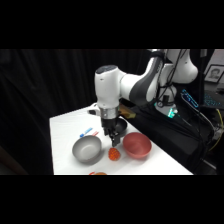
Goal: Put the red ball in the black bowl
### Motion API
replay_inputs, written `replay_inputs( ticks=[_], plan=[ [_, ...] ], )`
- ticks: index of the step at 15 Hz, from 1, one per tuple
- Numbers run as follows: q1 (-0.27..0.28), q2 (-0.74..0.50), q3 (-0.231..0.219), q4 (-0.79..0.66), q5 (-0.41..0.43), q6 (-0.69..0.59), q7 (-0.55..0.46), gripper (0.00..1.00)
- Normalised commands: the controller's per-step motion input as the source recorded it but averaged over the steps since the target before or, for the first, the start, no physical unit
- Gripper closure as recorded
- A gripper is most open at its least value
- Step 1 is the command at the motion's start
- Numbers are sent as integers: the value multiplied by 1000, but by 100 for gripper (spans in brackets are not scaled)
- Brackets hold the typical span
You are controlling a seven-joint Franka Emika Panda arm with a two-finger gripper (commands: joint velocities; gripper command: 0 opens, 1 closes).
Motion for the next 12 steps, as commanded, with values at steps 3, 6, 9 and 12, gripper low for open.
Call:
replay_inputs(
  ticks=[3, 6, 9, 12],
  plan=[
    [52, 131, 1, -50, 48, 318, 75, 0],
    [55, 192, -34, 44, 19, 284, 55, 0],
    [26, 246, -47, 155, 48, 217, -8, 0],
    [12, 225, -26, 173, 88, 171, -47, 0]
  ],
)
